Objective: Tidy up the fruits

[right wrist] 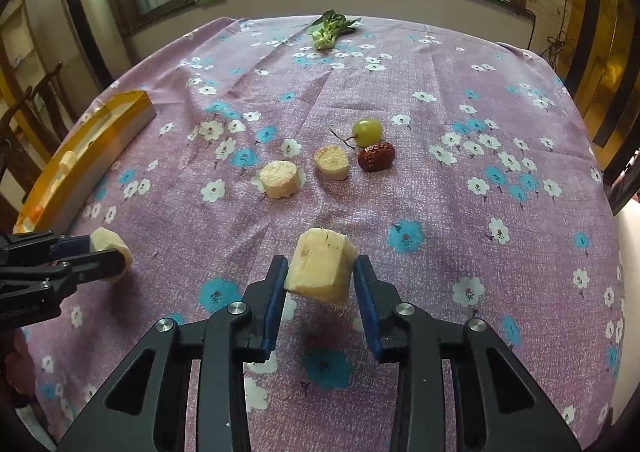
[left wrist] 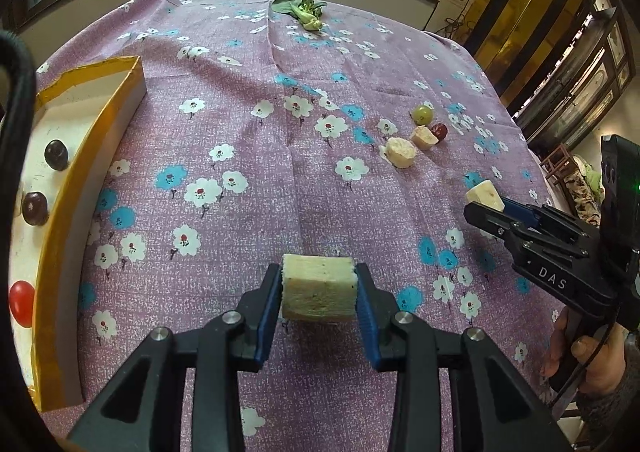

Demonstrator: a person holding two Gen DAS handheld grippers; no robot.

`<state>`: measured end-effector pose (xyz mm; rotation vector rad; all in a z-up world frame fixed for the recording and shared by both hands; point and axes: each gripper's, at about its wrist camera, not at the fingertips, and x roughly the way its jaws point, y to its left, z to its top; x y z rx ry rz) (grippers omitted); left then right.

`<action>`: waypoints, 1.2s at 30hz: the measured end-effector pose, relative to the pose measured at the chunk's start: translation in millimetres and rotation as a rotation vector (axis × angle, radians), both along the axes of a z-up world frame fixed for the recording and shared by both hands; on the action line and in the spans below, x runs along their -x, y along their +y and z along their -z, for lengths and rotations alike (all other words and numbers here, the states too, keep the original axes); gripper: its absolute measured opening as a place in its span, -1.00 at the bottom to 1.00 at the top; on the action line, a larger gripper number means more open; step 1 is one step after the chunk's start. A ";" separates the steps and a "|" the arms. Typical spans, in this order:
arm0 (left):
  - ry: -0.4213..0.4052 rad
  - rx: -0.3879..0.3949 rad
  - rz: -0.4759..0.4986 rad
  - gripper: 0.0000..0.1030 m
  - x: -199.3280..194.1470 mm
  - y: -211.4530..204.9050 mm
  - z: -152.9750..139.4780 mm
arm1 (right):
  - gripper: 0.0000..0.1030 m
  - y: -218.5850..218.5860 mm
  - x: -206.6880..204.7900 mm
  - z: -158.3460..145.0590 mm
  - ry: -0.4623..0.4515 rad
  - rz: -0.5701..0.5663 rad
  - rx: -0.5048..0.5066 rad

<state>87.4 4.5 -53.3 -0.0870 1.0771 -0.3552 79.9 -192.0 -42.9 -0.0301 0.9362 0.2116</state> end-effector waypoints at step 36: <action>-0.057 -0.001 -0.208 -0.29 20.7 188.7 -42.8 | -0.37 238.0 -44.9 -32.7 0.003 -0.358 -0.090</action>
